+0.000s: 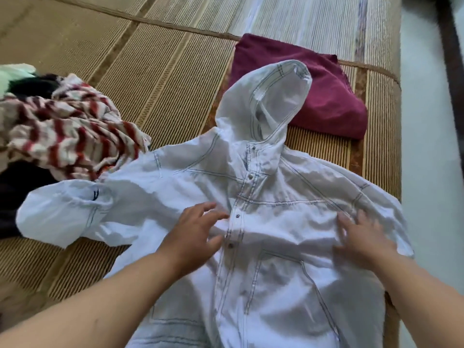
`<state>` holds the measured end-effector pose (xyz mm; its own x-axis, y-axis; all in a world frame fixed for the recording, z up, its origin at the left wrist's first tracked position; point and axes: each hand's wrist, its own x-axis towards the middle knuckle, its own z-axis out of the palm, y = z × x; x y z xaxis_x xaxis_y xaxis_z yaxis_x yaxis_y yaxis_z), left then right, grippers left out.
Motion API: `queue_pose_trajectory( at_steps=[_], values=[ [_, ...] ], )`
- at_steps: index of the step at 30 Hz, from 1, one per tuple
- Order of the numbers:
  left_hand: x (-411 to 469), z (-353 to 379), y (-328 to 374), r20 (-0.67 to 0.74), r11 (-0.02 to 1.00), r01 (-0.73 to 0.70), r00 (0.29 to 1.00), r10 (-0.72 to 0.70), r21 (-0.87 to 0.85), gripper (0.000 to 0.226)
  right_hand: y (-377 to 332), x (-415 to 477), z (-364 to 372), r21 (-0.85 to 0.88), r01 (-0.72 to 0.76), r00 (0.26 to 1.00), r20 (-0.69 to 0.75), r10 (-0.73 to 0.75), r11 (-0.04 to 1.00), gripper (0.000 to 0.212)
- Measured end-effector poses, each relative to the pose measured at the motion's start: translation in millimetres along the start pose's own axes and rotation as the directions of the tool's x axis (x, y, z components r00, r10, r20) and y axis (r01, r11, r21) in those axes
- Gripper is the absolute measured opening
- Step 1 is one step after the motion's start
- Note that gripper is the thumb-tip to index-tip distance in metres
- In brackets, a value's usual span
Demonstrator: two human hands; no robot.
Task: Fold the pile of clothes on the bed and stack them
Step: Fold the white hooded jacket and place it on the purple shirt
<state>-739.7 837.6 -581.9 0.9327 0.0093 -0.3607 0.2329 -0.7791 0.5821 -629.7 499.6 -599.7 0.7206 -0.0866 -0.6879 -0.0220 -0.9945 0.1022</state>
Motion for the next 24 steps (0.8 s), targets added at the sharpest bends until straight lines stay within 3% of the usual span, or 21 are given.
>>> queue_pose_trajectory(
  at_steps=[2, 4, 8, 11, 17, 20, 22, 24],
  values=[
    [8.6, -14.6, -15.2, -0.034, 0.996, 0.088, 0.996, -0.087, 0.025, 0.054, -35.7, -9.5, -8.4, 0.096, 0.050, 0.987, -0.155, -0.035, 0.994, 0.078],
    [16.9, -34.5, -39.3, -0.099, 0.981, 0.183, 0.979, -0.176, 0.061, 0.058, -82.8, -19.0, -14.0, 0.164, 0.204, 0.947, -0.283, -0.152, 0.965, 0.071],
    [23.8, -77.5, -104.9, -0.236, 0.920, 0.347, 0.924, -0.301, 0.183, 0.069, -186.2, -43.8, -17.6, 0.232, 0.553, 0.806, -0.392, -0.443, 0.800, 0.059],
    [18.6, -110.1, -164.2, -0.259, 0.837, 0.480, 0.870, -0.418, 0.262, 0.082, -260.9, -50.1, -19.4, 0.178, 0.670, 0.710, -0.439, -0.551, 0.721, 0.056],
    [-10.9, -154.2, -242.6, -0.232, 0.656, 0.560, 0.821, -0.522, 0.506, 0.107, -407.5, -51.1, -18.3, 0.091, 0.753, 0.642, -0.323, -0.696, 0.652, 0.052],
    [-28.5, -174.9, -266.7, -0.225, 0.586, 0.616, 0.766, -0.602, 0.527, 0.085, -458.4, -47.5, -13.4, -0.013, 0.719, 0.682, -0.179, -0.709, 0.695, 0.055],
    [-36.1, -194.0, -278.6, -0.122, 0.637, 0.623, 0.752, -0.648, 0.454, 0.053, -472.2, -44.4, -11.3, -0.152, 0.662, 0.738, -0.035, -0.674, 0.734, 0.067],
    [-46.1, -215.5, -285.2, -0.018, 0.785, 0.556, 0.819, -0.574, 0.272, 0.037, -476.9, -44.3, -14.6, -0.217, 0.605, 0.790, 0.043, -0.611, 0.766, 0.066]
  ],
)
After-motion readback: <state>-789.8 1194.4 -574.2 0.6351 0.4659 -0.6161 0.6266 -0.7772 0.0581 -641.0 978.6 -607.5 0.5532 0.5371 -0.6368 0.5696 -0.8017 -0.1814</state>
